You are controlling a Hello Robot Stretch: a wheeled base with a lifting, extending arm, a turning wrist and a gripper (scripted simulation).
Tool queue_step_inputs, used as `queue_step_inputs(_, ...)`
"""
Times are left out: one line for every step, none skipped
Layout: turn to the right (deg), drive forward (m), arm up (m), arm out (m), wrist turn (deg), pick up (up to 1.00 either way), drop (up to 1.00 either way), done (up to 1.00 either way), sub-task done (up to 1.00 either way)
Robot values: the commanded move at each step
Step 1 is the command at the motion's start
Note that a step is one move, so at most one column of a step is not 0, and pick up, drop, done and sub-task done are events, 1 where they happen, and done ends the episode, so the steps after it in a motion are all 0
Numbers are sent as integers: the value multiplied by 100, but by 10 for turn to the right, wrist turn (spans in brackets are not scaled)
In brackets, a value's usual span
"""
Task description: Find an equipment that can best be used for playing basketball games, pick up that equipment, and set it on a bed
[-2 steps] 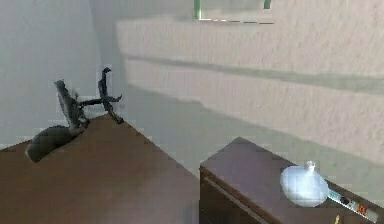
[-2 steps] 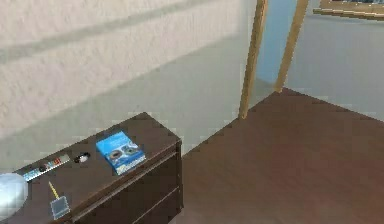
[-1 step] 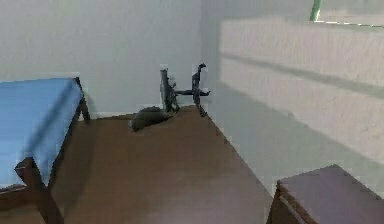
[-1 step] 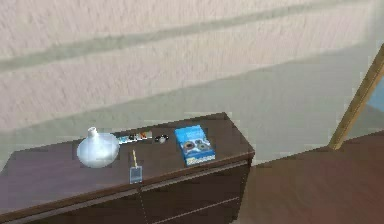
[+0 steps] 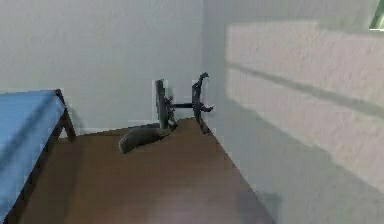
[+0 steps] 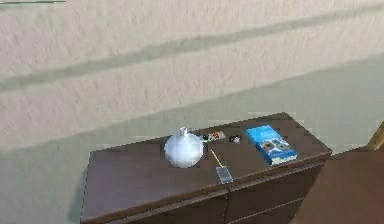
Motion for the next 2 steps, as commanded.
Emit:
queue_step_inputs(-450, 0, 0, 0, 0, 0, 0, 0, 0)
queue_step_inputs(-90, 0, 0, 0, 0, 0, 0, 0, 0)
